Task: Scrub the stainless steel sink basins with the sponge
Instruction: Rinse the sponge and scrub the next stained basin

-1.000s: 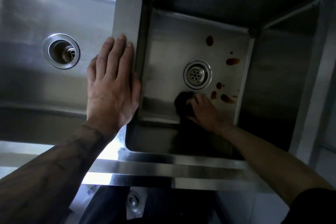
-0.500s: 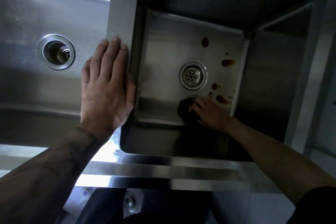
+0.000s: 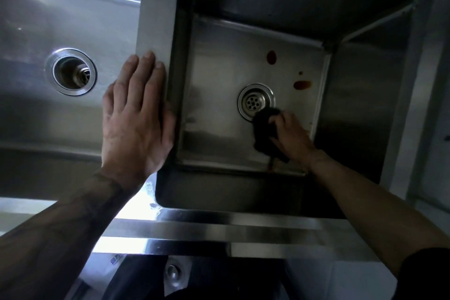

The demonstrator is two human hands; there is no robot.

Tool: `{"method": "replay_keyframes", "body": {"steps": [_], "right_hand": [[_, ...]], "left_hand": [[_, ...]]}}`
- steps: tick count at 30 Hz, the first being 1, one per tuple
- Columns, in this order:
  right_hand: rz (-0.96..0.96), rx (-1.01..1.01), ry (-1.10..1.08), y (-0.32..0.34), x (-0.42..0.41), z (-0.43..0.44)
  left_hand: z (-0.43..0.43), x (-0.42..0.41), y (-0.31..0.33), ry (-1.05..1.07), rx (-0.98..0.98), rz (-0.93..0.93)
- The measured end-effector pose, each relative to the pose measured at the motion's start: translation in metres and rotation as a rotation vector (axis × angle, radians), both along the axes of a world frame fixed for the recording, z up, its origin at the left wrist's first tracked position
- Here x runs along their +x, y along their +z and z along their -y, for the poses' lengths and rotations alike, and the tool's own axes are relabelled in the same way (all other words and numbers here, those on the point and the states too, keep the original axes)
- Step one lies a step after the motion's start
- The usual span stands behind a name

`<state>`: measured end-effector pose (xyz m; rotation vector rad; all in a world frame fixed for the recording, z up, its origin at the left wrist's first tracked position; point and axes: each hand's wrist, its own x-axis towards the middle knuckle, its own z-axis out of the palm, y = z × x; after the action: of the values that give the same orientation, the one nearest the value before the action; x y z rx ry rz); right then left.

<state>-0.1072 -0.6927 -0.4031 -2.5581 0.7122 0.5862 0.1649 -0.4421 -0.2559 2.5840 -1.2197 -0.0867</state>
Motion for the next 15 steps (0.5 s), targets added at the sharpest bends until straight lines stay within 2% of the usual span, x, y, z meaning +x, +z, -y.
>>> {"method": "replay_keyframes", "body": {"steps": [2, 3, 4, 7, 9, 11, 14, 15], "right_hand": [[0.028, -0.048, -0.230, -0.006, 0.013, -0.001], [0.024, -0.074, -0.247, -0.007, 0.013, -0.009], [0.022, -0.075, -0.187, -0.006, 0.008, -0.021], [-0.037, 0.099, 0.248, 0.011, -0.021, -0.044], [-0.062, 0.123, 0.355, 0.015, -0.025, -0.024], [-0.027, 0.061, 0.177, 0.009, -0.012, -0.003], [0.037, -0.006, -0.284, -0.004, 0.009, 0.001], [0.040, -0.042, -0.321, -0.006, 0.010, -0.008]], "left_hand": [[0.000, 0.000, -0.002, -0.002, -0.008, 0.013], [0.000, 0.000, -0.002, -0.002, -0.009, 0.016], [0.000, 0.000, -0.002, -0.002, -0.009, 0.017], [0.001, 0.001, 0.000, -0.008, 0.003, 0.009], [0.001, 0.000, 0.002, -0.001, 0.007, 0.003], [0.001, 0.000, 0.002, 0.002, 0.005, -0.001], [0.000, 0.000, 0.000, 0.002, 0.002, -0.010], [0.000, 0.000, 0.000, 0.002, 0.004, -0.010]]}}
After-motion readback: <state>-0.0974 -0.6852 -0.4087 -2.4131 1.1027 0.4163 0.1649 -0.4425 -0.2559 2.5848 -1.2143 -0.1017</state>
